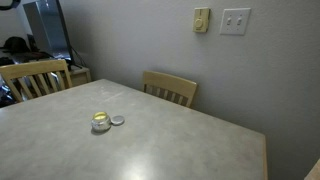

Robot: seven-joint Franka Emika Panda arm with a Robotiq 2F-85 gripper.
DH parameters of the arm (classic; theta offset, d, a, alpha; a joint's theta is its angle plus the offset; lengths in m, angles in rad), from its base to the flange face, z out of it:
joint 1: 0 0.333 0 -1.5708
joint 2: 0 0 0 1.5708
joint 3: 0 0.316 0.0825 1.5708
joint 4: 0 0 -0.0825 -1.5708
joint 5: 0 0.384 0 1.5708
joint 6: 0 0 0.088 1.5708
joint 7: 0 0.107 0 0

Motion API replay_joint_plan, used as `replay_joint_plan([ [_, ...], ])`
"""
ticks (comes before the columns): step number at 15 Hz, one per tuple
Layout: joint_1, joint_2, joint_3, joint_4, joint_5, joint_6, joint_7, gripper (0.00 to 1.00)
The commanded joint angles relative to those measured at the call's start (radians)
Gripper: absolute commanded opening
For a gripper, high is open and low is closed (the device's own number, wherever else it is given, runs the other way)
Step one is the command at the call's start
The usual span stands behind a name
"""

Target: Put the silver lid on top of the candle container

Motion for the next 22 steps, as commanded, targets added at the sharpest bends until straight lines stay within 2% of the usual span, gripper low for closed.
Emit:
replay_joint_plan([
  [1, 0.013, 0.001, -0.011, 0.002, -0.007, -0.004, 0.006, 1.00],
  [4, 0.003, 0.064, -0.023, 0.079, -0.043, 0.034, -0.034, 1.00],
  [7, -0.022, 0.119, -0.062, 0.157, -0.125, 0.094, -0.083, 1.00],
  [10, -0.033, 0.204, -0.107, 0.285, -0.193, 0.145, -0.147, 1.00],
  [13, -0.040, 0.261, -0.139, 0.366, -0.222, 0.189, -0.197, 1.00],
  [15, -0.038, 0.278, -0.157, 0.381, -0.206, 0.182, -0.238, 1.00],
  [17, -0.026, 0.244, -0.173, 0.312, -0.160, 0.142, -0.285, 1.00],
  [20, -0.019, 0.139, -0.164, 0.236, -0.112, -0.091, -0.340, 1.00],
  [21, -0.005, 0.183, -0.178, 0.210, -0.093, -0.073, -0.366, 1.00],
  [22, -0.015, 0.197, -0.161, 0.269, -0.119, -0.054, -0.309, 1.00],
])
